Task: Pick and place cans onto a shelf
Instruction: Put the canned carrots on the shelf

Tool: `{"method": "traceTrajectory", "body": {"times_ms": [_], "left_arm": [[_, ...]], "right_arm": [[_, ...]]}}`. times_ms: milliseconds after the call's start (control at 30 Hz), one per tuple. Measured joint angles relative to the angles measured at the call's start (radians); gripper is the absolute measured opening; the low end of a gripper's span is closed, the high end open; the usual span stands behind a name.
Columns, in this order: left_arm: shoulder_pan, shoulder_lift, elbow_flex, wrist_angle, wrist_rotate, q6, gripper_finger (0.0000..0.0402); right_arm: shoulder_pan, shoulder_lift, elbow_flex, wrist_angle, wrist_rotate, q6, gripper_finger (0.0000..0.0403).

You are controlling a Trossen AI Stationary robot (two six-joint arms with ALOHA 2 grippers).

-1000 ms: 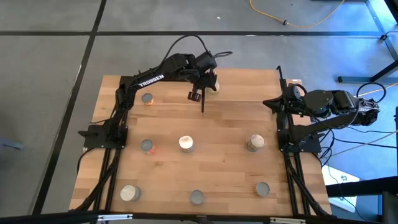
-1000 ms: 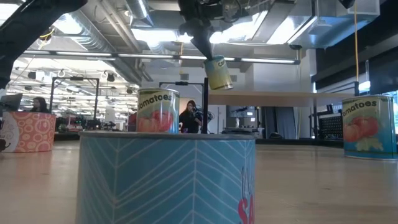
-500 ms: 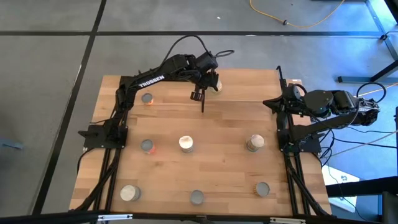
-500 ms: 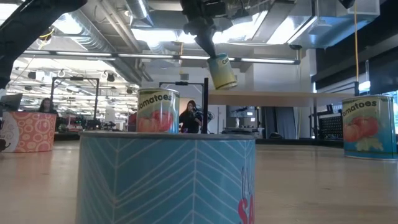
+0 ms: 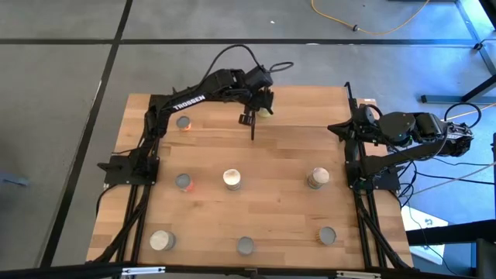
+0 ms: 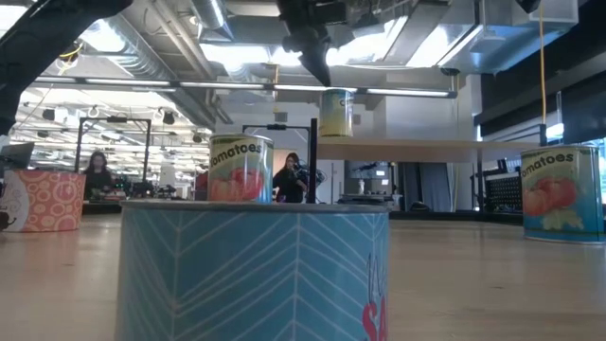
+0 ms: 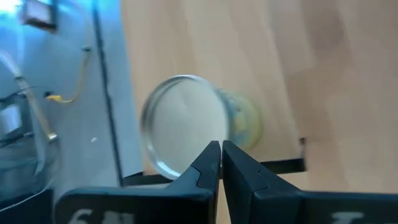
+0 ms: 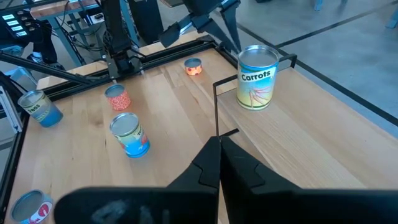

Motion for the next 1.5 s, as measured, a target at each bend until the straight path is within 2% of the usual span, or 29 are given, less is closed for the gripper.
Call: {"method": "traceTrajectory", "body": {"times_ms": [167, 300, 433, 567, 733, 933, 1000, 1200, 1367, 1500], "left_arm": [[-0.026, -0.012, 0.009, 0.026, -0.107, 0.005, 0.0002], [-0.040, -0.044, 0.009, 0.021, -0.102, -0.032, 0.0001], [-0.042, -0.083, 0.009, 0.020, -0.102, -0.123, 0.0001], [-0.036, -0.137, 0.009, 0.014, -0.097, -0.219, 0.0001], [-0.035, -0.196, 0.009, -0.010, -0.091, -0.304, 0.0000], [-0.036, -0.260, 0.009, -0.058, -0.098, -0.442, 0.0000], [-0.036, -0.283, 0.009, -0.069, -0.104, -0.489, 0.0000], [-0.041, -0.353, 0.009, -0.121, -0.142, -0.582, 0.0000], [-0.040, -0.404, 0.009, -0.148, -0.150, -0.600, 0.0000], [-0.041, -0.428, 0.009, -0.173, -0.151, -0.600, 0.0000]], "right_arm": [[0.000, 0.000, 0.000, 0.001, 0.002, 0.002, 0.0008], [0.000, 0.003, 0.000, 0.056, 0.003, -0.004, 0.0008], [0.000, 0.007, 0.000, 0.154, 0.003, -0.134, 0.0008], [0.000, 0.025, 0.000, 0.229, 0.004, -0.151, 0.0008], [-0.025, 0.088, 0.000, 0.293, 0.028, -0.246, 0.0004], [-0.136, 0.192, 0.033, 0.318, 0.020, -0.175, 0.0003], [-0.180, 0.235, 0.058, 0.310, -0.023, -0.153, 0.0003], [-0.302, 0.394, 0.159, 0.289, -0.280, -0.178, 0.0002], [-0.377, 0.544, 0.240, 0.193, -0.413, -0.204, 0.0002], [-0.419, 0.650, 0.249, 0.190, -0.491, -0.271, 0.0004]]}}
